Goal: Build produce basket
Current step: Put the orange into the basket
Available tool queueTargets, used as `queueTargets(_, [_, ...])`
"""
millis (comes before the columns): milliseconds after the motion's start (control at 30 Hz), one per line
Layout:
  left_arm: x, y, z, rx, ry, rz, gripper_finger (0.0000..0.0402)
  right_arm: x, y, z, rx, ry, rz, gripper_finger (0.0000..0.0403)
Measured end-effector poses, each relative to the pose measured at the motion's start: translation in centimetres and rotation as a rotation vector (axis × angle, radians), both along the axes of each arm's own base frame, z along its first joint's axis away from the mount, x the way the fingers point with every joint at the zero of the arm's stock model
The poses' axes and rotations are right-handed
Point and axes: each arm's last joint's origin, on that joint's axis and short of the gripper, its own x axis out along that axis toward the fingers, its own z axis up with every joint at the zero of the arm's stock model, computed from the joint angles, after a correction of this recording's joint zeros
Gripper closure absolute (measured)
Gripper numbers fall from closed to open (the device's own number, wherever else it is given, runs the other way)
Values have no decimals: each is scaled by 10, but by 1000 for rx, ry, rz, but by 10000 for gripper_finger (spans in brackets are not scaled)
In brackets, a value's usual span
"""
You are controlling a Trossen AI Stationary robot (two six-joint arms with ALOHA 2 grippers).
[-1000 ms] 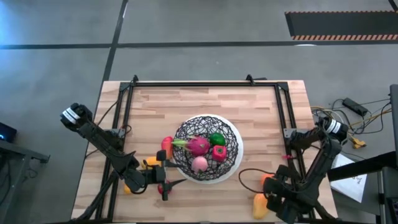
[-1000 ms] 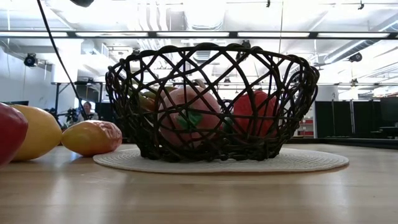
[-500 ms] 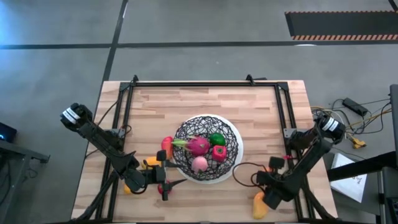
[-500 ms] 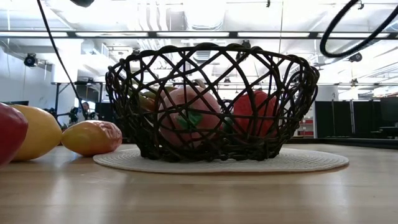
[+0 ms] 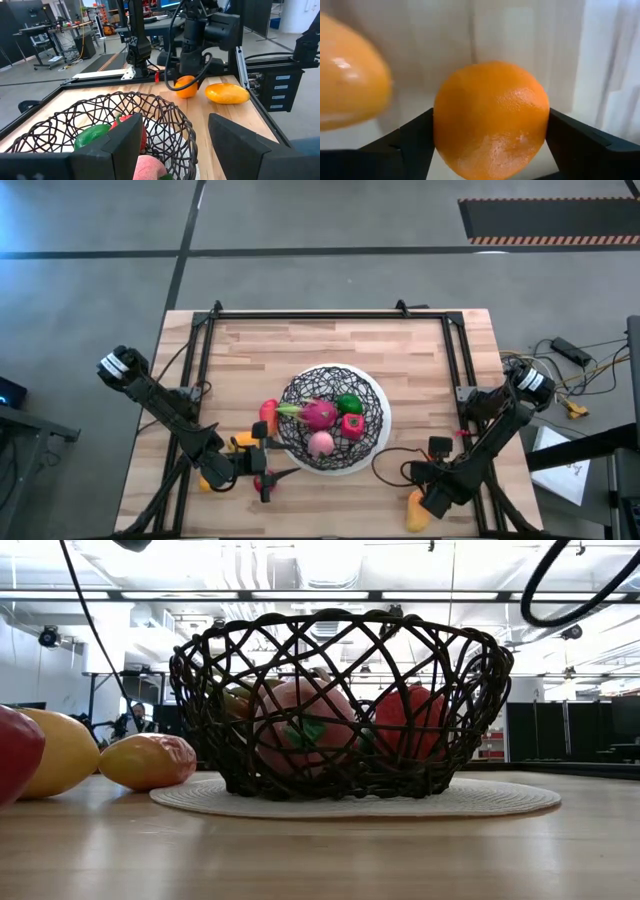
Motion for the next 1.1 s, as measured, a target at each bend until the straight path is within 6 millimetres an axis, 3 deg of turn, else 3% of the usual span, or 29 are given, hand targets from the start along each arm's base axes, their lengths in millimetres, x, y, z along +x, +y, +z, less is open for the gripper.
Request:
queueTargets(233, [0, 0, 0, 0, 0, 0, 190, 18, 7, 24, 21, -84, 45, 99])
queueTargets(533, [0, 0, 0, 0, 0, 1, 190, 78, -5, 93, -107, -438, 204, 98])
queueTargets(633, [0, 0, 0, 0, 0, 1, 190, 106, -22, 109, -160, -560, 225, 98])
queueTargets(767, [0, 0, 0, 0, -1, 5, 190, 146, -54, 113, -151, -673, 222, 98])
queueTargets(967, [0, 0, -1, -1, 0, 5, 190, 182, -120, 104, -212, -633, 127, 97])
queueTargets(1100, [-1, 1, -4, 1, 9, 5, 190, 196, -146, 86, -2, -543, 125, 97])
